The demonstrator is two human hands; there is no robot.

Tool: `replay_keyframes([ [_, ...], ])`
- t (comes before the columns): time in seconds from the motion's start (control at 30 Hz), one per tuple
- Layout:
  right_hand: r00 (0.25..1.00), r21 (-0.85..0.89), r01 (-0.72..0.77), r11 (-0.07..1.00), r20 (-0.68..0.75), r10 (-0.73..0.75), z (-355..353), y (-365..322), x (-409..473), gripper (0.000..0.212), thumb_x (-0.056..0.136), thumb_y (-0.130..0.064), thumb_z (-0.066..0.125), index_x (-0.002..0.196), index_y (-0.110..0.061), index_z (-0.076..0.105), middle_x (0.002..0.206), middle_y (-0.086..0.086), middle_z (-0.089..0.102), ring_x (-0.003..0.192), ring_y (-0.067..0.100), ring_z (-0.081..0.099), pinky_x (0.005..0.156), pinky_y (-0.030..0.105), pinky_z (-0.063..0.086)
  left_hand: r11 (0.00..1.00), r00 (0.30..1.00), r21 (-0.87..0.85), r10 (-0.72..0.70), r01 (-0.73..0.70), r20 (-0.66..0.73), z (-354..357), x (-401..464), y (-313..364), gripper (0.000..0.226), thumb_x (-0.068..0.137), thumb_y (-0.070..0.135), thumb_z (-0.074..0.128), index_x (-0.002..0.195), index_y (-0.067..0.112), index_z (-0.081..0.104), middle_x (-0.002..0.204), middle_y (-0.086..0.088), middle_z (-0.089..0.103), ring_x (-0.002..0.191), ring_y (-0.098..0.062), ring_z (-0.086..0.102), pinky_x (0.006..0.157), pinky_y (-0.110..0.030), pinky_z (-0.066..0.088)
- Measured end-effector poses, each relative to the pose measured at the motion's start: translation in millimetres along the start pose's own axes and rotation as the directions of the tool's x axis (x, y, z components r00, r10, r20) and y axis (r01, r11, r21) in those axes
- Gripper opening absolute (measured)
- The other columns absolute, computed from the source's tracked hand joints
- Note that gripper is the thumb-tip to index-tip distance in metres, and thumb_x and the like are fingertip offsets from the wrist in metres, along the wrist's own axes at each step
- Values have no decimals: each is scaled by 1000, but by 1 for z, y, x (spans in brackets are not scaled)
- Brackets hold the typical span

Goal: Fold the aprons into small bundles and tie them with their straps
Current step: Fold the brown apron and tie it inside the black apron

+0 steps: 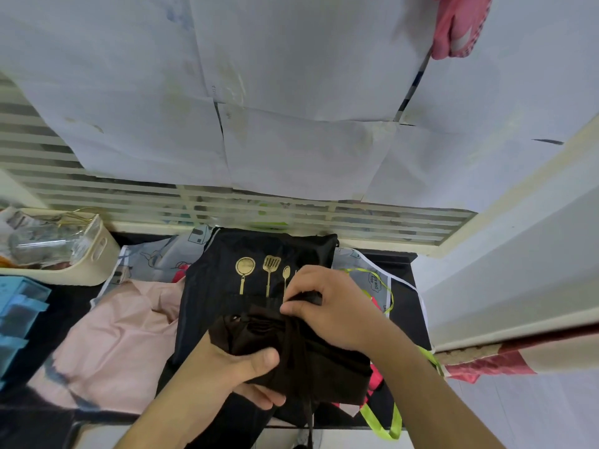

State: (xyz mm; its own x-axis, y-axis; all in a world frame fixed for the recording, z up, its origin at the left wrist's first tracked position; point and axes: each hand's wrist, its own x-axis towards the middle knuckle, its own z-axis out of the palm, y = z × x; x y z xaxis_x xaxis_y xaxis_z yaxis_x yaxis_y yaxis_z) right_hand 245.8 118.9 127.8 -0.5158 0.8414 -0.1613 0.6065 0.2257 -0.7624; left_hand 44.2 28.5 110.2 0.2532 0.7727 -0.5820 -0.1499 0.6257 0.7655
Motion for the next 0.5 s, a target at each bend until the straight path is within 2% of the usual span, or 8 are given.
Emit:
replay_keyframes([
  [0.13, 982, 108, -80, 991, -160, 97, 14, 18, -7, 12, 92, -32, 76, 103, -37, 72, 114, -18, 66, 112, 0, 62, 96, 15, 47, 990, 997, 137, 27, -16, -79, 2, 3, -5, 47, 76, 8, 87, 120, 7, 68, 98, -22, 79, 80, -47, 76, 62, -43, 66],
  [0.17, 944, 218, -169, 961, -246, 222, 19, 28, -10, 14, 94, -33, 73, 107, -35, 68, 113, -17, 67, 109, -1, 63, 97, 18, 50, 991, 995, 131, 44, -31, -93, 4, 3, -5, 44, 77, 8, 86, 118, 6, 69, 97, -22, 79, 79, -47, 76, 61, -42, 66],
  [0.23, 793, 633, -252, 732, -299, 531, 24, 40, -19, 11, 100, -29, 65, 101, -17, 65, 102, -4, 73, 95, 11, 71, 96, 38, 57, 996, 988, 71, 70, -61, -140, 7, 3, -5, 43, 73, 11, 85, 113, 1, 71, 92, -27, 77, 77, -49, 75, 57, -39, 65],
  [0.27, 761, 761, -255, 597, -223, 609, 29, 47, -27, 19, 103, -27, 60, 99, -9, 64, 100, 8, 73, 92, 22, 72, 95, 47, 57, 996, 981, 26, 83, -80, -178, 6, 5, -7, 44, 71, 12, 85, 111, -2, 72, 91, -29, 76, 77, -50, 74, 55, -38, 64],
  [0.3, 751, 898, -212, 384, -102, 653, 35, 47, -33, 28, 104, -29, 55, 101, -3, 65, 103, 17, 72, 95, 31, 72, 94, 50, 56, 995, 972, -17, 95, -101, -214, 6, 6, -8, 46, 70, 14, 85, 111, -3, 73, 91, -31, 76, 76, -50, 74, 53, -37, 63],
  [0.37, 823, 966, -224, 131, 116, 555, 48, 42, -45, 45, 106, -38, 47, 115, 2, 67, 115, 25, 71, 116, 41, 66, 99, 43, 51, 987, 958, -73, 117, -140, -263, 8, 9, -11, 51, 66, 18, 87, 109, -5, 73, 90, -31, 75, 75, -49, 75, 51, -36, 62],
  [0.43, 879, 937, -322, 133, 244, 409, 64, 36, -55, 48, 110, -41, 42, 124, -3, 66, 116, 20, 71, 128, 44, 59, 102, 37, 50, 981, 935, -79, 143, -177, -324, 8, 12, -14, 64, 59, 30, 99, 105, -7, 73, 87, -32, 74, 70, -46, 74, 48, -34, 59],
  [0.5, 867, 936, -344, 79, 284, 410, 82, 39, -56, 77, 109, -57, 28, 126, 6, 67, 112, 29, 69, 108, 35, 71, 92, 44, 57, 973, 914, -82, 173, -217, -366, 9, 12, -18, 73, 44, 41, 103, 96, -4, 76, 84, -33, 73, 64, -42, 72, 46, -33, 54],
])
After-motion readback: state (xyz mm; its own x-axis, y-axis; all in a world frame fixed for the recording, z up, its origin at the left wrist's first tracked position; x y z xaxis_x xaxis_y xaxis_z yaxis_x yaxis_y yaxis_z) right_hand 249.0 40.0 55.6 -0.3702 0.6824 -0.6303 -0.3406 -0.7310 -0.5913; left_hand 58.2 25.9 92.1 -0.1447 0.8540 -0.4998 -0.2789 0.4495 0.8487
